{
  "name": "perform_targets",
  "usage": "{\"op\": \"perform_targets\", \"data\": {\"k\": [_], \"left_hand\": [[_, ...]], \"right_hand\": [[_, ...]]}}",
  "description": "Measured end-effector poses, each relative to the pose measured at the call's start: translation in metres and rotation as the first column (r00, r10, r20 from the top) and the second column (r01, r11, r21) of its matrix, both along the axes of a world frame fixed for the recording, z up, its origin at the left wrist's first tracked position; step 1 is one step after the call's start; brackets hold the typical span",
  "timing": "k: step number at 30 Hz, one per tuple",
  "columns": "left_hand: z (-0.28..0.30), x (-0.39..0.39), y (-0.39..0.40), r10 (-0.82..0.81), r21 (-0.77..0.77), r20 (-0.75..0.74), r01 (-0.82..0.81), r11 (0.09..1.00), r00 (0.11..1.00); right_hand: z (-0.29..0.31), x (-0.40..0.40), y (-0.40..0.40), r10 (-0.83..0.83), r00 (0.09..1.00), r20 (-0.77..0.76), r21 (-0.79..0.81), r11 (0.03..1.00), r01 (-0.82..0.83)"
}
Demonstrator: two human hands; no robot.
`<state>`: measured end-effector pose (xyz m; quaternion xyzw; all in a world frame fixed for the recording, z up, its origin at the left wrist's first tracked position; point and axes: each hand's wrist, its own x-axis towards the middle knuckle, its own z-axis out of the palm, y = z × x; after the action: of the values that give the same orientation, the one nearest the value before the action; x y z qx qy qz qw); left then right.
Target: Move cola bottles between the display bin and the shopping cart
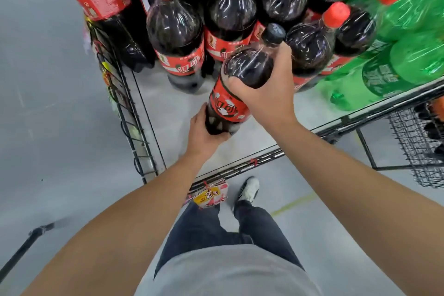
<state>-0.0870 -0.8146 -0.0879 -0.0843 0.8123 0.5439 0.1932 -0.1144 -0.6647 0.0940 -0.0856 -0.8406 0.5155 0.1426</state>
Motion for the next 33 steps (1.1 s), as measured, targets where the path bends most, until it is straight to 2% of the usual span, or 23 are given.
{"op": "perform_targets", "data": {"k": [5,10,12,16,24,29,33], "left_hand": [[0.073,0.005,-0.015,-0.122,-0.008,0.023,0.122,0.992,0.992],[0.126,-0.014,-0.038,-0.157,0.046,-0.102,0.162,0.986,0.982],[0.138,-0.019,-0.044,-0.188,0.071,-0.161,0.201,0.977,0.969],[0.142,-0.012,-0.051,-0.187,0.135,-0.177,0.212,0.968,0.966],[0.119,0.010,-0.017,-0.202,0.150,-0.200,0.234,0.961,0.959],[0.107,0.017,-0.006,-0.089,0.212,-0.209,0.134,0.968,0.974],[0.106,0.023,0.006,0.008,0.260,-0.220,0.050,0.964,0.975]], "right_hand": [[0.008,0.000,0.008,0.153,0.986,0.067,0.013,0.988,-0.154],[0.017,0.004,0.005,0.378,0.914,0.146,0.088,0.915,-0.393],[0.019,0.007,0.005,0.445,0.880,0.165,0.103,0.880,-0.464],[0.021,0.011,0.006,0.550,0.816,0.179,0.119,0.811,-0.573],[0.019,0.024,0.025,0.549,0.801,0.239,0.125,0.800,-0.586],[0.022,0.023,0.029,0.555,0.794,0.248,0.158,0.785,-0.599],[0.022,0.028,0.034,0.441,0.862,0.250,0.220,0.841,-0.494]]}}
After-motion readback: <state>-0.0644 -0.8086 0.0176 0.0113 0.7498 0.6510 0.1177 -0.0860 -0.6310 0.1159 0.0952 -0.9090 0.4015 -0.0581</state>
